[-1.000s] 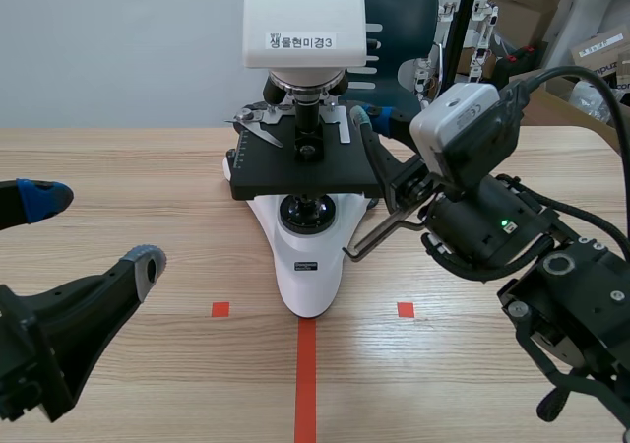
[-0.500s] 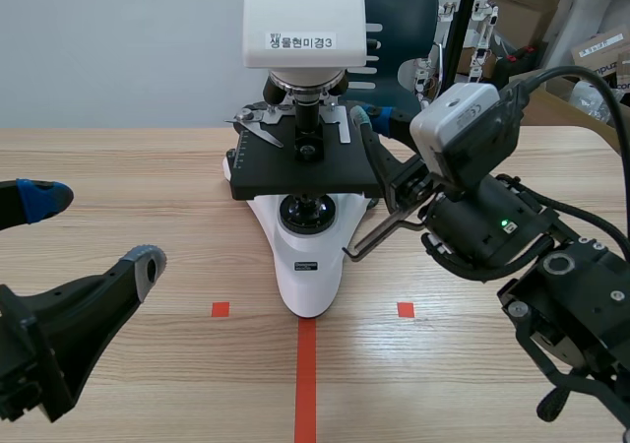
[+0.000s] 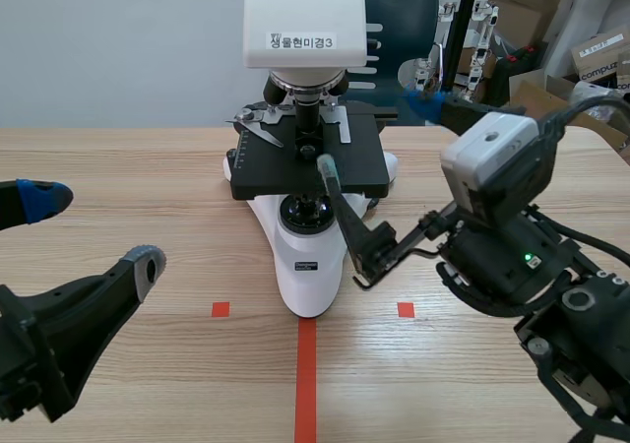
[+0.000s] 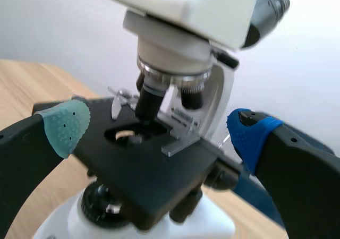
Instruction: Point at the revolving nosepiece
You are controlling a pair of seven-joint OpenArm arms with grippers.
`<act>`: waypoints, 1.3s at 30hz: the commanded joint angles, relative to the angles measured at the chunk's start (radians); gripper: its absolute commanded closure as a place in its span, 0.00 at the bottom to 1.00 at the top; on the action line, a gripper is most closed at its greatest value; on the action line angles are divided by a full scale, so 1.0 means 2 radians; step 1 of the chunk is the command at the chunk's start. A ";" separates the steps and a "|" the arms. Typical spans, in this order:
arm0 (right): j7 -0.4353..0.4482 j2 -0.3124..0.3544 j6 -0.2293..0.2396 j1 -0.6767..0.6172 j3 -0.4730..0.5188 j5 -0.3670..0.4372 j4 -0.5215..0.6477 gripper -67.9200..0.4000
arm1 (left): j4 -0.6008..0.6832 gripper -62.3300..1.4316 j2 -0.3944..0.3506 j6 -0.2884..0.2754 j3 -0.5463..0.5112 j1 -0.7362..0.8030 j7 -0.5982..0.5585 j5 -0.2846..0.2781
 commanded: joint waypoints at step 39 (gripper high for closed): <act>-0.299 0.182 0.031 -0.304 0.345 0.259 0.322 0.02 | 0.004 0.00 0.001 -0.001 0.002 -0.001 -0.009 -0.006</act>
